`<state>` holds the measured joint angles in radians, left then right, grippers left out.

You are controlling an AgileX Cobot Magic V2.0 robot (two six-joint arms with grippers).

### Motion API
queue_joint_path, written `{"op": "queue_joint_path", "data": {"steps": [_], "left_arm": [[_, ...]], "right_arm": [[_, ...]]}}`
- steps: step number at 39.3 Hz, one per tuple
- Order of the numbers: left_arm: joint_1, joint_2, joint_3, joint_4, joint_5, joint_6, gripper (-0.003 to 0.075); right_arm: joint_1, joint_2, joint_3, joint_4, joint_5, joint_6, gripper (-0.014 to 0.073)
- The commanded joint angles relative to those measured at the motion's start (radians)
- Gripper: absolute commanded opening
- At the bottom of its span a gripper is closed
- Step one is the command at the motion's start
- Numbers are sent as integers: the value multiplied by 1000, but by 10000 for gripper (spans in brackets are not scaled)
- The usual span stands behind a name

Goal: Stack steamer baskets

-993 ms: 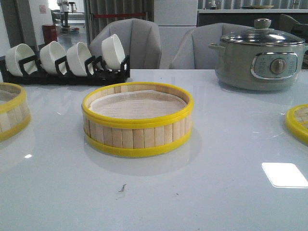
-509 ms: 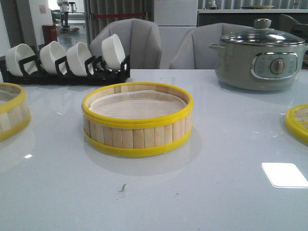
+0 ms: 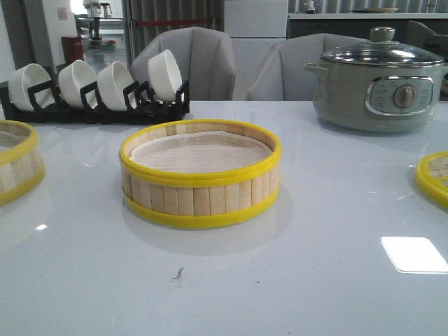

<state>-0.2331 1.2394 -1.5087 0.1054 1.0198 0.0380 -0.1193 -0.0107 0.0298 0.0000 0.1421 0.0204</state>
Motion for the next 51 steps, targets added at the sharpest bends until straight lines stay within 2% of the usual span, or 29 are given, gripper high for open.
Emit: {"op": "queue_joint_path", "data": {"steps": [1, 11, 19, 22, 25, 29, 32, 35, 40, 43, 47, 51], "left_arm": [[-5, -20, -36, -1, -70, 0, 88], [-5, -20, -36, -3, -60, 0, 88], [-5, -20, -36, -1, -53, 0, 88], [-5, -20, -36, -1, -53, 0, 87], [-5, -20, -36, 0, -53, 0, 88], [-5, -20, -36, 0, -53, 0, 88], [-5, -20, -36, 0, -48, 0, 88], [-5, -20, -36, 0, -25, 0, 88], [-5, -20, -36, 0, -11, 0, 87], [-5, -20, -36, 0, -13, 0, 88], [-5, -20, -36, 0, -16, 0, 87], [-5, -20, -36, 0, -16, 0, 88]], "right_arm": [[0, -21, -15, -42, -81, -20, 57], [0, -21, -15, -42, -93, -15, 57], [0, -21, -15, -37, -221, 19, 57], [0, -21, -15, -23, -326, 79, 57], [0, -21, -15, -22, -369, 106, 57], [1, -21, -16, -20, -378, 190, 57], [1, -21, -18, -22, -360, 188, 57], [1, -21, -71, -18, -258, 224, 57], [1, 8, -293, -19, 119, 208, 57], [1, 82, -415, -19, 279, 179, 57], [1, 225, -528, -19, 365, 177, 57], [1, 413, -636, -19, 385, 177, 57]]}}
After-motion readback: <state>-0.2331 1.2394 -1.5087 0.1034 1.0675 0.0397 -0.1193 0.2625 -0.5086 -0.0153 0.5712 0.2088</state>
